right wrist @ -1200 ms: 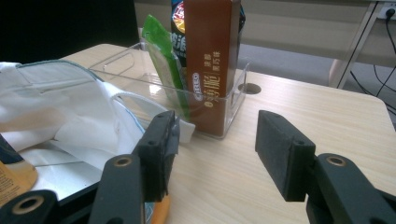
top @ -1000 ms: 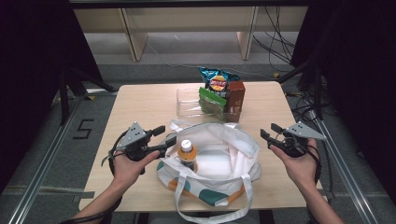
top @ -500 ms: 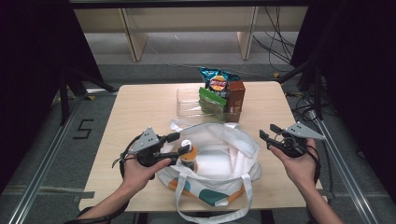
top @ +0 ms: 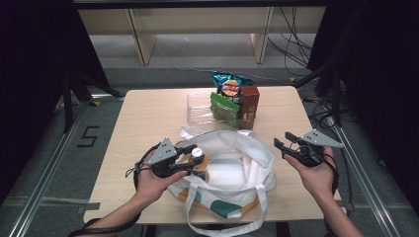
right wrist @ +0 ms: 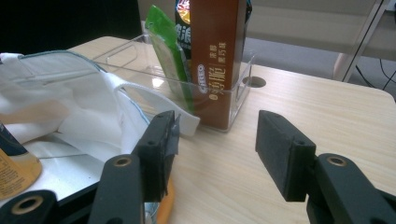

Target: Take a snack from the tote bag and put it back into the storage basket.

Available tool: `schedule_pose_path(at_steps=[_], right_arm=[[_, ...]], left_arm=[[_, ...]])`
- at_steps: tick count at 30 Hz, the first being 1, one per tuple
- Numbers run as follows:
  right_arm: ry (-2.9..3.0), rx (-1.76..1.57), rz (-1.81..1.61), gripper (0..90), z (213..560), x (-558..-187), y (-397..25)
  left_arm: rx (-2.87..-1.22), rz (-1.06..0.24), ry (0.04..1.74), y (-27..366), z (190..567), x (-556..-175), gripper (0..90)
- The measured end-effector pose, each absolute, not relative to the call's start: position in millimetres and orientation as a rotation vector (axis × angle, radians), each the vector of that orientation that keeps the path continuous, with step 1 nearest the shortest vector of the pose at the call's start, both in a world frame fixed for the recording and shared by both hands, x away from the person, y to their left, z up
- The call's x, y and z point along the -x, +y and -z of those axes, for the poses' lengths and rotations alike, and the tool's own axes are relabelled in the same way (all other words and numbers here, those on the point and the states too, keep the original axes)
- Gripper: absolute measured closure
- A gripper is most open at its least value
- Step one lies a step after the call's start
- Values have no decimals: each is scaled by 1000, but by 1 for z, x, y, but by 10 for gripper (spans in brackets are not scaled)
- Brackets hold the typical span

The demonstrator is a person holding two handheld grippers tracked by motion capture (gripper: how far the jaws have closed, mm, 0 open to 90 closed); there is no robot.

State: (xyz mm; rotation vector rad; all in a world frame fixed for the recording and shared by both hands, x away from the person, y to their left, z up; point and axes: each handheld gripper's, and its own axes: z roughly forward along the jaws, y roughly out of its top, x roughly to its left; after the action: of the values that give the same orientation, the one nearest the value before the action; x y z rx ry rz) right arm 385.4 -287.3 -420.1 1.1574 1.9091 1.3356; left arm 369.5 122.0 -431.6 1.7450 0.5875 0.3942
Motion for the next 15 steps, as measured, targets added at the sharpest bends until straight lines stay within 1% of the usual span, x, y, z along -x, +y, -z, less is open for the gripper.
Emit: schedule_pose_path(at_steps=[4,5,10,15], right_arm=[[1910,-1125,-1325,484,421,-387,-289],[1911,-1120,-1328,485,421,-387,-290],[1916,-1182,-1332,485,422,-385,-287],[1900,-1173,-1334,486,422,-386,-288]], left_arm=[[-1741,-393,573,121,434,-370,552],[-1741,-399,568,121,433,-370,571],[-1747,-395,575,121,432,-370,580],[-1751,-392,568,121,432,-369,582]])
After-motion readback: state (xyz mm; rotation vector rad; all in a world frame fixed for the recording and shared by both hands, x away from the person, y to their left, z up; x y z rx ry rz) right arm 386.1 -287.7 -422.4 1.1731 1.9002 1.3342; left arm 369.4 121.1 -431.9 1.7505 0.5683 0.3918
